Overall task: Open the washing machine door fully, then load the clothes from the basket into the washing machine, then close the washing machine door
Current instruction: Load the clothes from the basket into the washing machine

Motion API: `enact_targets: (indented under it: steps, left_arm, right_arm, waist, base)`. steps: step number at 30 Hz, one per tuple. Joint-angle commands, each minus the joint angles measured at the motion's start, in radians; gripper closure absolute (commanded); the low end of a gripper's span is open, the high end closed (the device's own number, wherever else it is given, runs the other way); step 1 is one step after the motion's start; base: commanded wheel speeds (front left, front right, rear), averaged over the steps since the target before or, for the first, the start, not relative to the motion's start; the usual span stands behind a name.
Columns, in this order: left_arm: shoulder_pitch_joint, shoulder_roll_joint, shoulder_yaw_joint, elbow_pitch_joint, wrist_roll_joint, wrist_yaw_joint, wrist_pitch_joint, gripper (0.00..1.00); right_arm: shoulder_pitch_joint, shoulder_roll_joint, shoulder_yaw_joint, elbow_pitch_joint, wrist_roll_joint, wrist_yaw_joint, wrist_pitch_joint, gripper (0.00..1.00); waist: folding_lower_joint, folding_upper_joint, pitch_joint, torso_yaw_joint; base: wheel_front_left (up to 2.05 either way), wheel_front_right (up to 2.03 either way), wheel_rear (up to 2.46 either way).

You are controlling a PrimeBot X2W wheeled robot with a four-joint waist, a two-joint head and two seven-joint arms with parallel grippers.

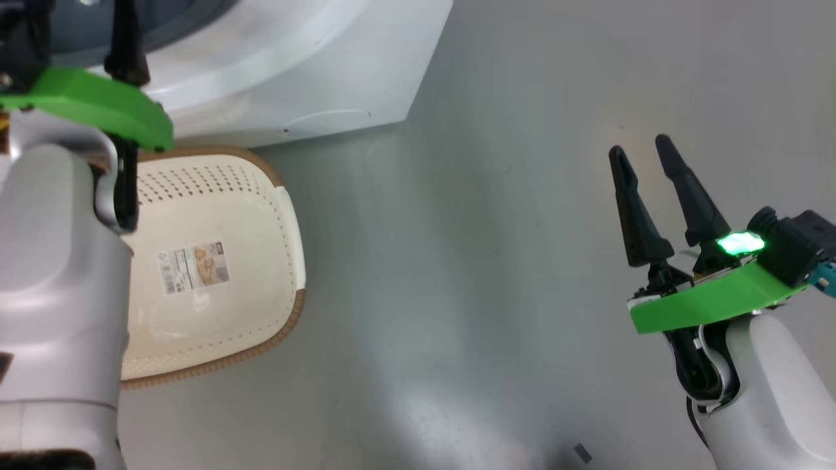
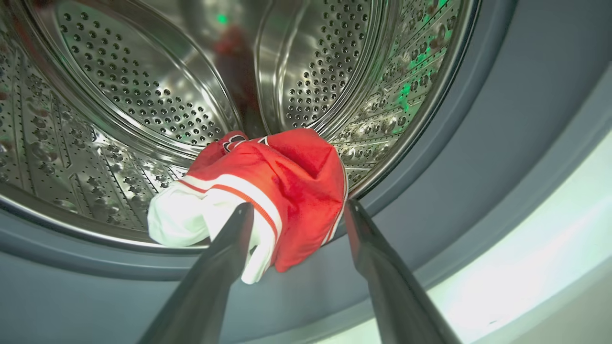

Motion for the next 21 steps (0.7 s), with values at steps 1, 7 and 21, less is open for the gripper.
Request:
enact_targets:
  steps: [1,7,21]
  left_arm:
    - [0.025,0.04,0.019,-0.035,-0.006,-0.01,-0.006,0.0]
    - [0.111,0.053,0.037,-0.082,-0.024,-0.042,-0.006,0.0]
    - [0.36,0.023,0.102,-0.235,-0.039,-0.067,-0.006,0.0]
  right_arm:
    - [0.035,-0.01,0.019,-0.016,-0.002,0.002,-0.005,0.0]
    - [0.047,-0.017,0.026,-0.007,-0.002,0.002,-0.005,0.0]
    - [0.096,-0.042,0.026,0.012,-0.008,0.002,-0.005,0.0]
  waist:
    - [0.0,-0.0001,-0.025,0.013]
    - [0.0,-0.0001,-0.077,0.028]
    - [0.0,-0.0001,-0.208,0.08]
  base:
    - [0.0,0.0,0.0]
    - [0.0,0.0,0.0]
    - [0.0,0.0,0.0]
